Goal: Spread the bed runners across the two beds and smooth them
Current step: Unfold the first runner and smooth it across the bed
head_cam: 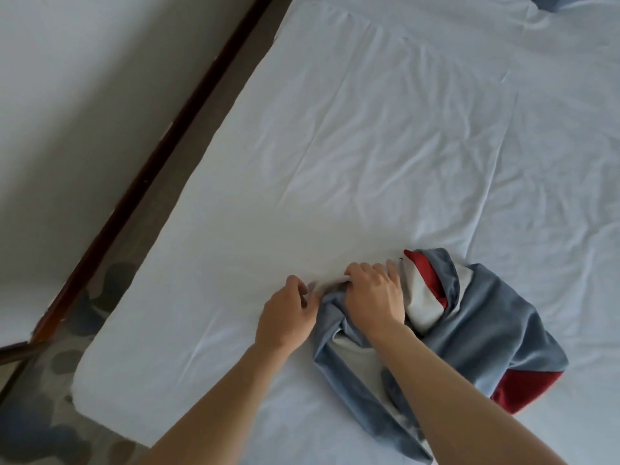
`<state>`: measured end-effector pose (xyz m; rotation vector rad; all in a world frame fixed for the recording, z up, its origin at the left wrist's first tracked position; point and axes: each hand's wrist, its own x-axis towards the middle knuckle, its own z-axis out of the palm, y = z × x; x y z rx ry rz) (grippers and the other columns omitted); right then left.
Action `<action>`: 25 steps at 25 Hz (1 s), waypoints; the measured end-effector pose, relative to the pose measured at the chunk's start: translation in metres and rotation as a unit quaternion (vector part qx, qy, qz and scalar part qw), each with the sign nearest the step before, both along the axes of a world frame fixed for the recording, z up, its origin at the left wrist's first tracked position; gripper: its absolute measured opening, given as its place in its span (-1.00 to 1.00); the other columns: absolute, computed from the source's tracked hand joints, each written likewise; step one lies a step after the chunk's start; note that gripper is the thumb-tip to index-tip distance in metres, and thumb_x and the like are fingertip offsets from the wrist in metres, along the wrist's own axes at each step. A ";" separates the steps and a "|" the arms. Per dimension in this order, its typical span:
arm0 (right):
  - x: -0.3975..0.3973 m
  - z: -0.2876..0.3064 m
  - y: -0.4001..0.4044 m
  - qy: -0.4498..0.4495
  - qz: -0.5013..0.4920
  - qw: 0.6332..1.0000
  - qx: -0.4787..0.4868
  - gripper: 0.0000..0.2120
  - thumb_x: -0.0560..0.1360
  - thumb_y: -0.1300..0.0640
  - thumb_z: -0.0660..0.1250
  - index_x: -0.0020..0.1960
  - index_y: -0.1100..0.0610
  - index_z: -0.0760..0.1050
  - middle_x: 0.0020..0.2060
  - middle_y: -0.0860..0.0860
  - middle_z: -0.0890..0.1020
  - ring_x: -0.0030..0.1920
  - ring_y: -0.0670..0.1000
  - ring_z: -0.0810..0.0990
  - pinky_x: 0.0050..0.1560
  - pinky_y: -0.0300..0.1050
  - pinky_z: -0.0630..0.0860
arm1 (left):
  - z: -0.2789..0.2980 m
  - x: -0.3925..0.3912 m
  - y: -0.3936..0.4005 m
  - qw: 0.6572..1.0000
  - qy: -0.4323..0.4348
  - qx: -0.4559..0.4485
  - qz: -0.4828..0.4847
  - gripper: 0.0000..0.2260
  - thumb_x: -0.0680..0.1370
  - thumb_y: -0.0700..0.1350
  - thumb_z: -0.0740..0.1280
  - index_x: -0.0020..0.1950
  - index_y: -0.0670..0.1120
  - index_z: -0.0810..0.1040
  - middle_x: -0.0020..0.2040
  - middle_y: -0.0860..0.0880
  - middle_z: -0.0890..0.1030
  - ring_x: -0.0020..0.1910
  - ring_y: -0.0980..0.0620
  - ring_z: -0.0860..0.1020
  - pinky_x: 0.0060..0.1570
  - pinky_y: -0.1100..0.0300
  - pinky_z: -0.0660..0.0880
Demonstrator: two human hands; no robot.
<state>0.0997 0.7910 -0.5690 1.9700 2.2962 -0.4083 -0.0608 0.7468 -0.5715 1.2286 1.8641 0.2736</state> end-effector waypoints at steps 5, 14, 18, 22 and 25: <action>0.008 0.011 0.024 0.038 -0.040 0.998 0.018 -0.74 0.36 0.38 0.28 0.00 0.13 0.52 -0.17 0.05 0.60 -0.11 0.18 0.54 0.22 0.20 0.45 | 0.000 0.022 0.007 0.994 -0.108 -0.009 0.029 -0.84 0.60 -0.01 0.21 -0.18 0.05 0.44 -0.32 0.05 0.55 -0.31 0.01 0.53 -0.35 0.16 0.37; 0.004 0.022 0.002 0.144 0.125 0.981 0.014 -0.78 0.26 0.32 0.24 -0.13 0.16 0.51 0.01 0.10 0.59 -0.02 0.15 0.53 0.18 0.04 0.46 | 0.008 0.007 -0.021 0.995 -0.074 -0.037 0.059 -0.87 0.51 -0.10 0.31 -0.23 -0.02 0.44 -0.32 0.04 0.57 -0.29 0.02 0.56 -0.26 0.07 0.50; 0.000 0.020 -0.006 0.051 0.196 0.977 -0.070 -0.77 0.37 0.21 0.30 -0.02 0.12 0.65 0.32 0.14 0.53 0.37 0.19 0.43 0.45 0.19 0.30 | 0.013 0.010 -0.038 0.985 -0.124 -0.077 0.088 -0.90 0.46 -0.13 0.31 -0.12 0.07 0.55 -0.21 0.11 0.65 -0.18 0.13 0.62 -0.17 0.10 0.60; -0.002 0.025 -0.008 0.003 0.199 0.978 -0.057 -0.78 0.42 0.21 0.33 0.02 0.14 0.66 0.33 0.14 0.53 0.40 0.19 0.40 0.48 0.20 0.26 | 0.013 0.017 -0.046 0.992 -0.095 -0.028 0.080 -0.93 0.47 -0.11 0.35 -0.19 0.05 0.53 -0.28 0.11 0.63 -0.25 0.11 0.60 -0.20 0.03 0.59; 0.004 0.036 0.001 -0.021 0.173 0.984 -0.037 -0.72 0.47 0.22 0.27 0.15 0.18 0.60 0.40 0.12 0.45 0.48 0.16 0.29 0.54 0.18 0.13 | 0.019 0.022 -0.027 0.998 0.002 0.025 0.065 -0.96 0.47 -0.09 0.35 -0.18 0.01 0.54 -0.27 0.08 0.62 -0.23 0.01 0.58 -0.22 0.03 0.56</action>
